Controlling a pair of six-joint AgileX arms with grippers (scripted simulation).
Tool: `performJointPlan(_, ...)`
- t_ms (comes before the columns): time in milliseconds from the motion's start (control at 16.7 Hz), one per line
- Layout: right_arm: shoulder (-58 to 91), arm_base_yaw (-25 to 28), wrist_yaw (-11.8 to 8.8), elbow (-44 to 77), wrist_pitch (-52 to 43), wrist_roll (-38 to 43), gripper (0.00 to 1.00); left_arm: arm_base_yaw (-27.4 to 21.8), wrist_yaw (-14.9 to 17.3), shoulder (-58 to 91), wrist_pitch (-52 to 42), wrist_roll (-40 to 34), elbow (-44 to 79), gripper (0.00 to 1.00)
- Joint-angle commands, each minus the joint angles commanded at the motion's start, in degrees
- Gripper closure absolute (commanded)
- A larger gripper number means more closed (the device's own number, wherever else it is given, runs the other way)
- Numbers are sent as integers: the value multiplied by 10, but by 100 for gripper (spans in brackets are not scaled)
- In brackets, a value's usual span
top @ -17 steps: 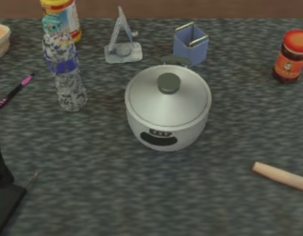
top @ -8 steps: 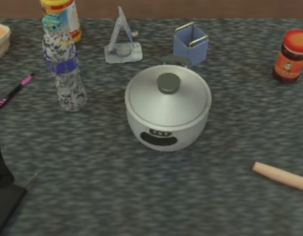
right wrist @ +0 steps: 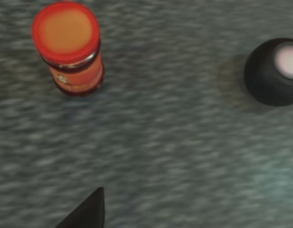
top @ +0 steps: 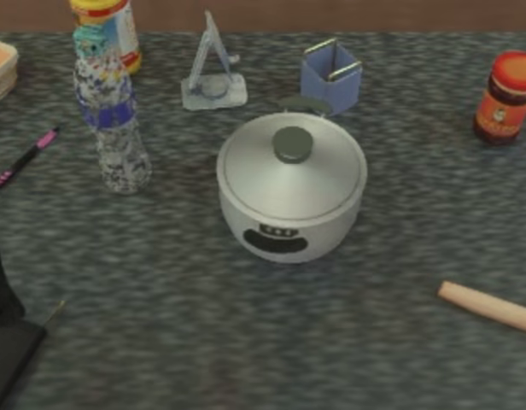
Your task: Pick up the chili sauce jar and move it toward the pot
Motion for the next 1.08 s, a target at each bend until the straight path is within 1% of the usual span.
performJointPlan(300, 264, 5, -6, 308, -144, -24, 0, 0, 0, 0, 0, 0, 0, 0)
performJointPlan(600, 486, 26, -22, 546, -237, -57, 0, 0, 0, 0, 0, 0, 0, 0)
performJointPlan(840, 627, 50, -40, 677, -282, -87, 0, 0, 0, 0, 0, 0, 0, 0)
performJointPlan(1080, 723, 71, -54, 761, -308, -109, 0, 0, 0, 0, 0, 0, 0, 0)
